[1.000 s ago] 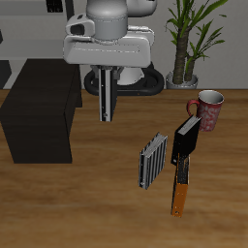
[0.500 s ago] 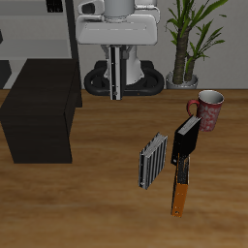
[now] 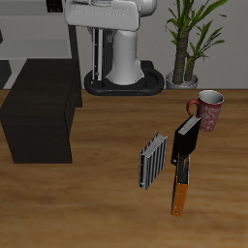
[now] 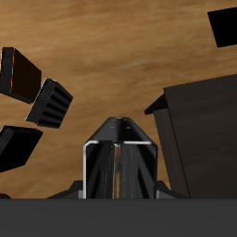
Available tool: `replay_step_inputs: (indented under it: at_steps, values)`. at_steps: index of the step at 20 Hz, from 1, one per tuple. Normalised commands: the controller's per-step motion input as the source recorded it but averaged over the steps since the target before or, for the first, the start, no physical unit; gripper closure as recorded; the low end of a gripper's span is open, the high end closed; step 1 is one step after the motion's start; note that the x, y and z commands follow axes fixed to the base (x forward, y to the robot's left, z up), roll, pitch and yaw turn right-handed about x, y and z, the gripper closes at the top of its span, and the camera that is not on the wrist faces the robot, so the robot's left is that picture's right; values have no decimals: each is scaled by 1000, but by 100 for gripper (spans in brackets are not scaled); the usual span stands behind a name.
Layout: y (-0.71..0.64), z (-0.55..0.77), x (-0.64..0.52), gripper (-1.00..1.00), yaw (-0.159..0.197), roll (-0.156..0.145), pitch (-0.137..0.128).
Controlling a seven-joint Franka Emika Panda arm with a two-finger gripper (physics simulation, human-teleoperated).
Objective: Place the right striped book upright on top of the shelf and place the left striped book upright on top of the shelf
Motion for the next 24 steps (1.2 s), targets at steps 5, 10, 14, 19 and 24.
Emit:
replay_step_inputs:
  at_steps: [5,10,14,19,24]
  values:
    - [-187,76,-805,100,-48,0,-58]
    - [-158,58,-445,100,-60,37,-17]
    - [-377,89,-460,100,-143,-33,-16]
    - [-403,120,-521,100,-156,-87,-45]
    - [-266,-9,-531,100,-128,-67,-49]
